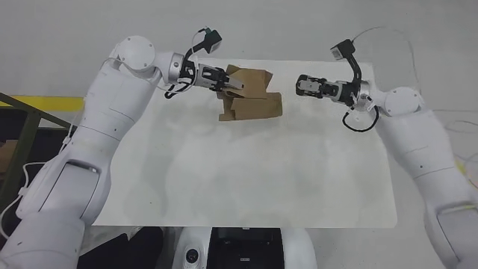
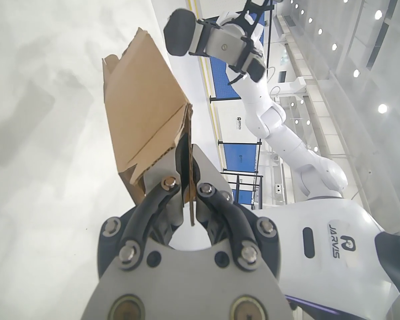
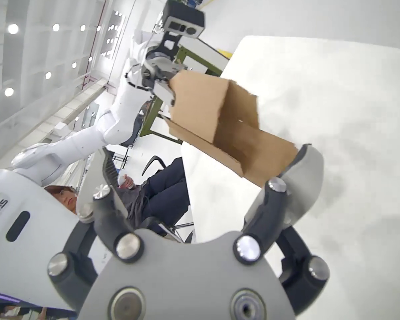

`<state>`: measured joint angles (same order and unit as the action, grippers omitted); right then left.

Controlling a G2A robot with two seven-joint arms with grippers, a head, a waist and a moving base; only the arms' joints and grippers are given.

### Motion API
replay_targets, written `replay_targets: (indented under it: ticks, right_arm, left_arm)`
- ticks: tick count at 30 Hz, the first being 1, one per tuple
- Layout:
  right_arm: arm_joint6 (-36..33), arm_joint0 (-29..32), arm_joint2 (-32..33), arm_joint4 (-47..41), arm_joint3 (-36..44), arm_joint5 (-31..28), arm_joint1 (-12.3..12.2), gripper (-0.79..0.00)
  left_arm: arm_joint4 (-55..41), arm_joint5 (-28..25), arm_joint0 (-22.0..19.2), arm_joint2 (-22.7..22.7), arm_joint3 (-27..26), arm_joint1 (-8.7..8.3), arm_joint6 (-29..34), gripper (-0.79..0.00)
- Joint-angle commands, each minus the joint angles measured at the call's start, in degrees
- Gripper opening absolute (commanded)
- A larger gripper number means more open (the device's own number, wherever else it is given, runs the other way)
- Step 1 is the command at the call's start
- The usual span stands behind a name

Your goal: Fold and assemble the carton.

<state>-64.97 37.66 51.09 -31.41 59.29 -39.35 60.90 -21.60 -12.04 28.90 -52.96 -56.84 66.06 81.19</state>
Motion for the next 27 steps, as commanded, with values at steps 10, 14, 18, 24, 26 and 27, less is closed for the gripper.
replay_targets:
  ticks: [10,14,18,24,26,27]
  right_arm:
    - [-2.4,-0.2,-4.9,-7.0,2.6,2.5,1.5,0.0]
    - [-2.4,-1.0,-6.1,-8.0,1.1,2.5,2.0,0.0]
    - [-2.7,-2.1,-7.0,-8.8,-0.5,2.8,2.6,-0.022]
    - [-3.6,-2.6,-8.1,-10.9,-1.1,3.7,3.4,-0.018]
    - [-3.7,-2.6,-8.4,-11.3,-1.5,3.7,3.6,-0.012]
    - [-3.6,-2.5,-8.5,-12.0,-1.6,3.7,3.7,-0.012]
  left_arm:
    - [0.0,-0.9,-0.1,0.5,-0.6,0.15,1.1,-0.785]
    - [-0.7,-1.1,0.1,0.7,-1.1,0.25,1.9,-0.785]
    - [-0.8,-1.4,0.0,1.2,-1.5,0.38,2.8,-0.785]
    - [-1.3,-1.7,-0.2,1.5,-1.4,0.55,3.3,-0.785]
    - [-1.6,-1.9,-0.2,1.5,-1.4,0.61,3.4,-0.785]
    - [-1.7,-1.9,-0.3,1.6,-1.3,0.63,3.4,-0.785]
